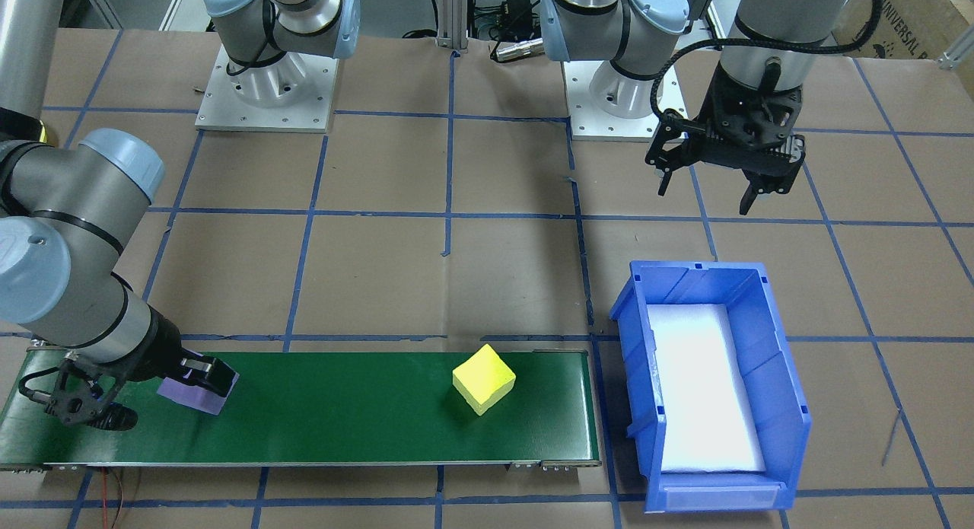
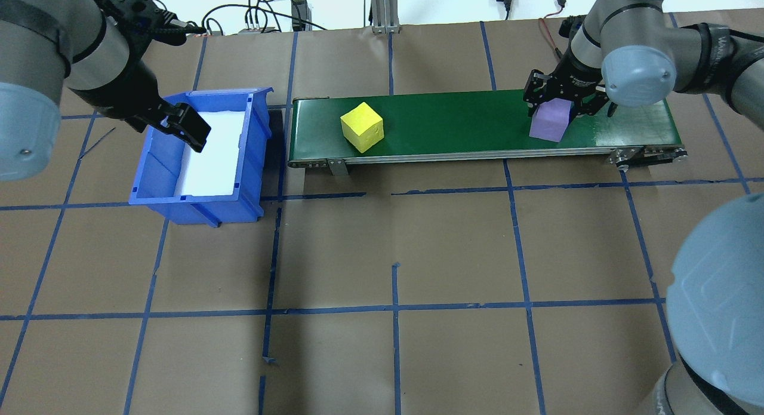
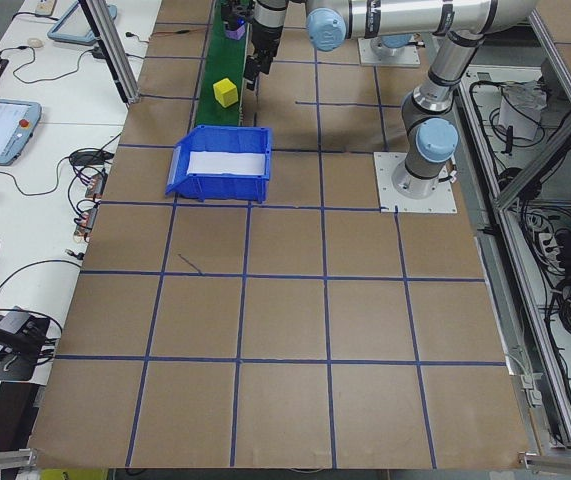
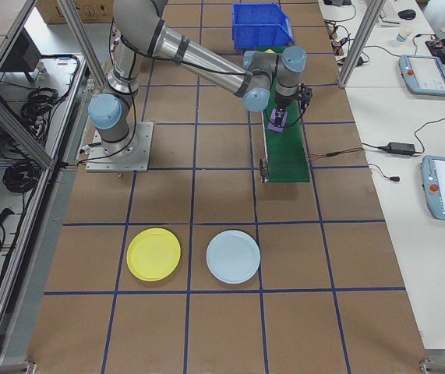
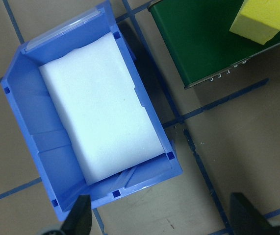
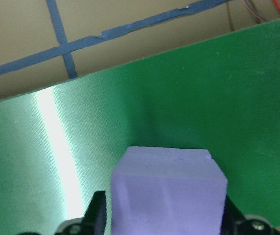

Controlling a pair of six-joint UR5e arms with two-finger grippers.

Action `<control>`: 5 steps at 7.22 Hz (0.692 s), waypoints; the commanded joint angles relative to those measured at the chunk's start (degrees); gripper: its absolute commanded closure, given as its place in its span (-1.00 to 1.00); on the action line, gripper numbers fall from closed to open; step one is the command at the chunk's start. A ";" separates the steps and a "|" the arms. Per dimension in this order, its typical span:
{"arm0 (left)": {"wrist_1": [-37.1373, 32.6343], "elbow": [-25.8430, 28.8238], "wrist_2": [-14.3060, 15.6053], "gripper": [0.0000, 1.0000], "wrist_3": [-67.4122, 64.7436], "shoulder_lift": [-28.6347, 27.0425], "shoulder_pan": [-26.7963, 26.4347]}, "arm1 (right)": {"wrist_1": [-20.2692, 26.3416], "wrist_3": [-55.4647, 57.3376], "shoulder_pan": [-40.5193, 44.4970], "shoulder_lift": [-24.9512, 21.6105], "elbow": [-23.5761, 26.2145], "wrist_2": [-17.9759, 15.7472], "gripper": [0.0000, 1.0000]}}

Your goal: Move block left to right into plate

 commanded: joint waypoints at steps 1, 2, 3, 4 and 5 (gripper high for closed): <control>-4.21 0.61 -0.29 -1.00 -4.09 0.92 1.99 | 0.30 -0.07 -0.10 0.00 -0.10 -3.20 0.21; -6.05 1.39 -0.20 -1.00 -8.46 1.10 1.82 | 0.38 -1.03 -0.80 -0.52 -1.06 -3.12 0.22; -7.72 1.84 -0.12 -1.00 -10.33 1.27 1.73 | 3.34 -4.95 -4.72 -0.70 -4.81 -3.46 0.22; -9.13 1.75 -0.11 -1.00 -12.62 1.71 1.64 | 8.68 -8.21 -8.15 -0.88 -7.28 -4.68 0.25; -10.18 1.84 -0.11 -1.00 -14.81 2.15 1.64 | 11.08 -12.51 -11.67 -1.40 -7.22 -6.61 0.25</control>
